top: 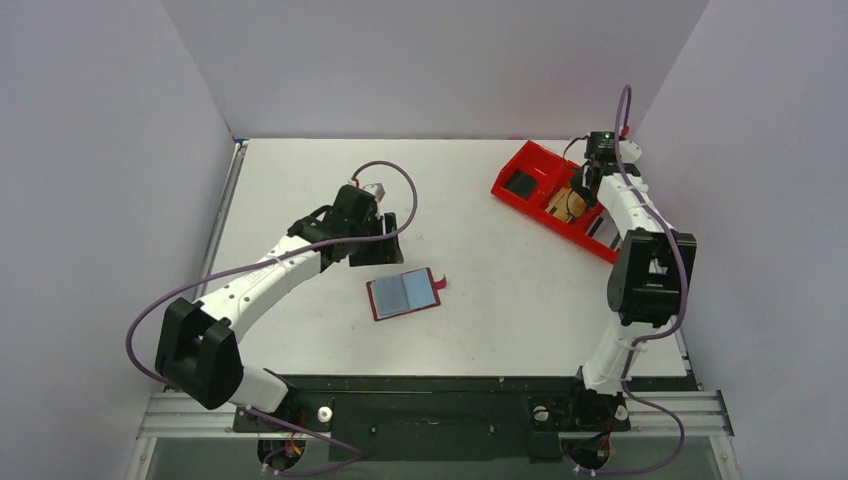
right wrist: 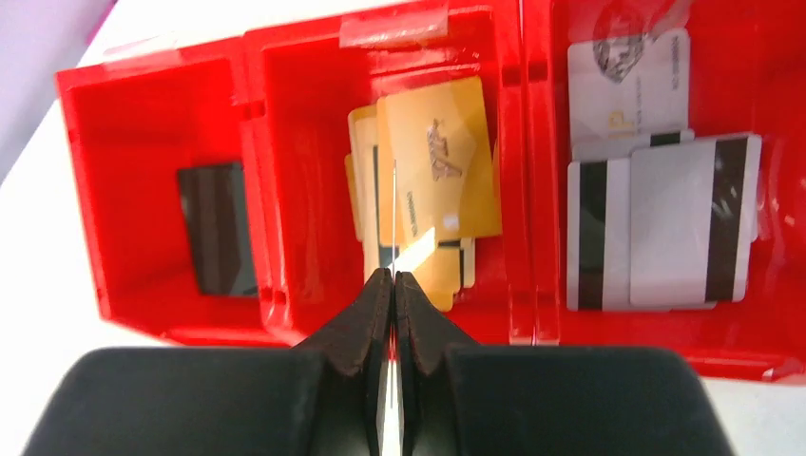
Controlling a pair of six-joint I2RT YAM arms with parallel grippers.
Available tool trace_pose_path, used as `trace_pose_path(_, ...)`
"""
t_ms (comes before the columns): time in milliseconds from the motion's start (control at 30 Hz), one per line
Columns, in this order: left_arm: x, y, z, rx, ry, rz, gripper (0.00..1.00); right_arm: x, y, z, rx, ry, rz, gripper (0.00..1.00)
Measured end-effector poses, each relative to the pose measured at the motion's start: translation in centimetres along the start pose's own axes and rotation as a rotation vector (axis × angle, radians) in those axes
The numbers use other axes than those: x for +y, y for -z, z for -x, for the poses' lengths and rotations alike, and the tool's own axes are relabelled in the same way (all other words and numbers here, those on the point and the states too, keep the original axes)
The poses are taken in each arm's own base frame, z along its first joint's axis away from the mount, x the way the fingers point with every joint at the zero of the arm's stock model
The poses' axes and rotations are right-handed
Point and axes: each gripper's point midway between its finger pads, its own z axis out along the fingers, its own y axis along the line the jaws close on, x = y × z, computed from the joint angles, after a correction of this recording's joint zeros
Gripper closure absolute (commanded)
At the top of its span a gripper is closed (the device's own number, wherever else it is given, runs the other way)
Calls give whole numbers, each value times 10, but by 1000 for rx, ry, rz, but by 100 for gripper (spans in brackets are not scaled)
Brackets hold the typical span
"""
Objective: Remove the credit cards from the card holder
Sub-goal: Place the credit card in the storage box.
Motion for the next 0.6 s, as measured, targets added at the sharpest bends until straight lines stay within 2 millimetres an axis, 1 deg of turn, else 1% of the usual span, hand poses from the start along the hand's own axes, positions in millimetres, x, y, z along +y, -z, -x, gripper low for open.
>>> trace_pose_path(133,2,0,-4,18,1,8,41,-8,-22,6,-1,59,-95,100)
trace_pose_path(333,4,1,-8,33,2,17,40,-21,-41,16,-15,130,-215,100)
trace_pose_path(500,5,2,-9,42,2,22,39,-35,-53,6,17,173,-285,99)
trace_pose_path(533,4,3,-8,39,3,21,38,-37,-56,5,23,179,-296,97)
trace_pose_path(567,3,3,-6,36,2,19,38,-37,-59,4,28,185,-303,91)
trace_pose_path(600,3,3,-6,34,2,18,38,-38,-62,2,35,190,-308,87)
